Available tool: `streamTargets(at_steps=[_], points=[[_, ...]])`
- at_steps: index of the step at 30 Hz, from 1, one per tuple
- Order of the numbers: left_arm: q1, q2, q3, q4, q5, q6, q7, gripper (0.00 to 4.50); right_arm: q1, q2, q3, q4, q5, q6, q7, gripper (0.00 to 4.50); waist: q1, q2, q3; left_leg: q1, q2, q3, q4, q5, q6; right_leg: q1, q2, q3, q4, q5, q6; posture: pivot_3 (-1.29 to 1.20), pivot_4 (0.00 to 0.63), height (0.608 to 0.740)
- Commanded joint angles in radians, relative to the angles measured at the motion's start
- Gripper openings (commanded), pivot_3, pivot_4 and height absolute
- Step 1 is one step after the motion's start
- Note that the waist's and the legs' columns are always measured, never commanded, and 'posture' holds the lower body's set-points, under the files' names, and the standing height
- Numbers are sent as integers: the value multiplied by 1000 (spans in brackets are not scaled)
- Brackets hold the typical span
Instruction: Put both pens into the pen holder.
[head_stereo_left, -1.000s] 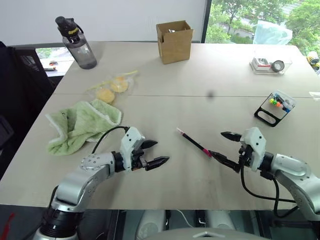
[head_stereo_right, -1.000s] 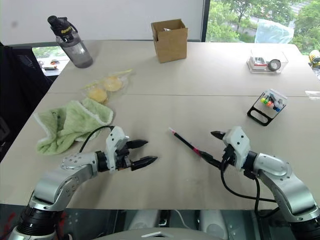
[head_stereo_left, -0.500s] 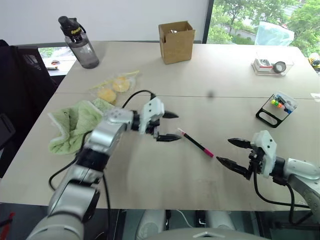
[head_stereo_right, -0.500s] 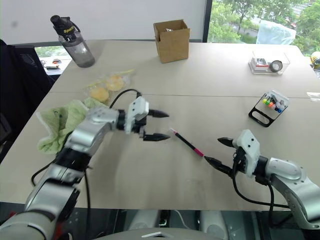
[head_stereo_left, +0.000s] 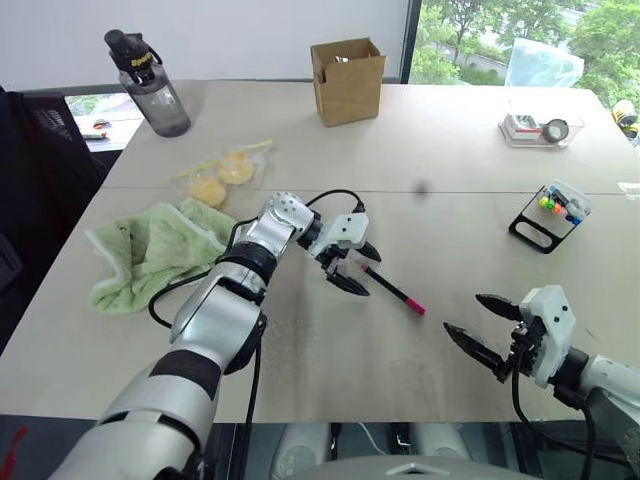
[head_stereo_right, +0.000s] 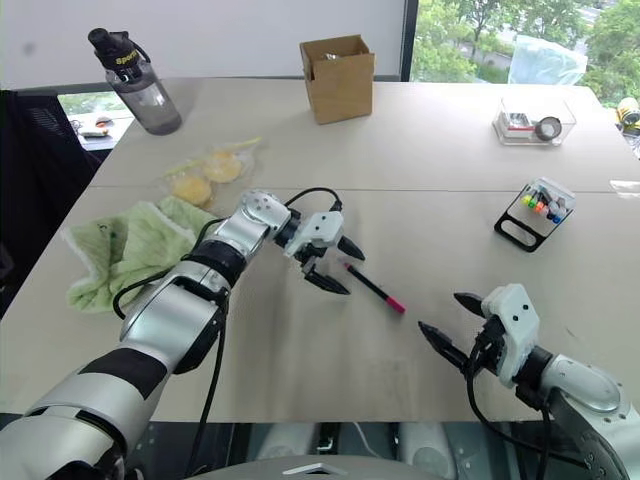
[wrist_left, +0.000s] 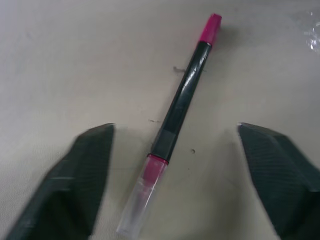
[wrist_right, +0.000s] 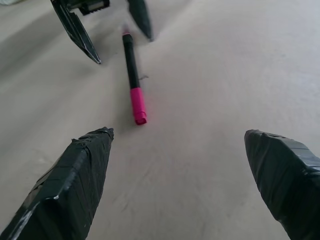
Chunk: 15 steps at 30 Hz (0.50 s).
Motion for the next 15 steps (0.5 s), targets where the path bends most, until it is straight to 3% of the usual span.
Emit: streamTargets(at_steps=[1, 4, 5, 9, 15], points=[[-2, -2, -27, 37, 42, -47, -19, 1675, -12, 7, -14, -50, 2, -6, -16, 4500, -1, 0, 0, 0, 0, 0, 2, 0, 0, 0, 0, 0, 1, 0, 0, 0, 150, 740], [-3, -2, -24, 47, 48, -61, -19, 233, -18, 2, -15, -43, -2, -8, -11, 4500, 0, 0, 0, -1, 1, 0, 5, 0, 1, 1, 1, 0, 2, 0, 0, 0, 150, 740], [1, 1, -22, 46, 49, -63, -19, 90, -25, -2, -17, -35, -4, -10, -6, 4500, 0, 0, 0, -1, 1, 0, 5, -1, 1, 1, 1, 0, 2, 0, 0, 0, 150, 740], [18, 3, 5, 32, 20, -57, -19, 90, -59, -9, -12, -9, -6, -12, 9, 4500, -1, 0, 0, -1, 1, 0, 6, -1, 2, 1, 1, 0, 2, 0, 0, 0, 150, 740], [51, 13, 72, -81, -154, 79, -19, 90, -118, 27, -47, 10, 114, 29, 17, 4500, 0, 0, 0, -2, 1, -1, 6, -1, 2, 0, 0, 0, 2, 0, 1, 0, 150, 740]])
